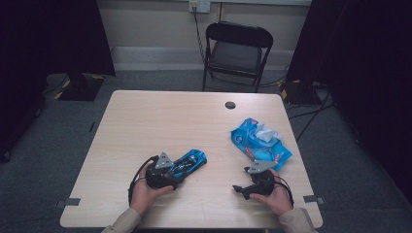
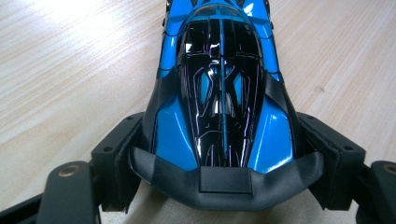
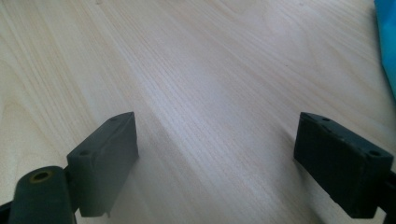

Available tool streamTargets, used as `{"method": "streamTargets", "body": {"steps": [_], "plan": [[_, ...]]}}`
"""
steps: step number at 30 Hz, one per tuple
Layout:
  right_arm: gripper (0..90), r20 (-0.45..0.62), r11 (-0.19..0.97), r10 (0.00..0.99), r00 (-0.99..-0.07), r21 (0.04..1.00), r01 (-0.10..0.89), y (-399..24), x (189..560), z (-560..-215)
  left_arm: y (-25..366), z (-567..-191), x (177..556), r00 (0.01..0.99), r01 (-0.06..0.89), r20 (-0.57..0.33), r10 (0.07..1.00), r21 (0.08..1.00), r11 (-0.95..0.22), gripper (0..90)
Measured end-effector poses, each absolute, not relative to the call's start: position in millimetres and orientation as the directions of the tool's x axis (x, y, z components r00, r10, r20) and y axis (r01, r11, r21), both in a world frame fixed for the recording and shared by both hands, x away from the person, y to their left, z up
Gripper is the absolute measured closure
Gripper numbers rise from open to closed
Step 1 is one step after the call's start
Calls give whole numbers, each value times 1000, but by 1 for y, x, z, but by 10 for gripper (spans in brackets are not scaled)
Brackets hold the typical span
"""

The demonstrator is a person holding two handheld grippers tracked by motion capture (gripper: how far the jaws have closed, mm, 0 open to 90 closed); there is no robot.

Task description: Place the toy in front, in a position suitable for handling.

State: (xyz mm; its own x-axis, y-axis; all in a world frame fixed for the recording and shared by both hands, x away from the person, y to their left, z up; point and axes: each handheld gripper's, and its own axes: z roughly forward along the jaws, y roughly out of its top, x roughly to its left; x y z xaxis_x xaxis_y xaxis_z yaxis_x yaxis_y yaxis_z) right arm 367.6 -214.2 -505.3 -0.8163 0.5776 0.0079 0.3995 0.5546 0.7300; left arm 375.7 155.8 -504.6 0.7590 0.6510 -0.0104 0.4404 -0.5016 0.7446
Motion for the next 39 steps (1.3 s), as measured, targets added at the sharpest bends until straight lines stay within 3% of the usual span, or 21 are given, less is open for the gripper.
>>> {"method": "streamTargets", "body": {"steps": [16,24,39], "plan": [[194,41,541,604,-796,712,447,-217,371,-496,156,-505,376,759,442,-12,651,744,-501,236],[234,2,562,582,-813,721,404,-215,375,-474,156,-505,376,759,442,-12,651,744,-501,236],[307,16,538,597,-802,734,415,-222,396,-439,156,-505,376,759,442,-12,651,744,-501,236]]}}
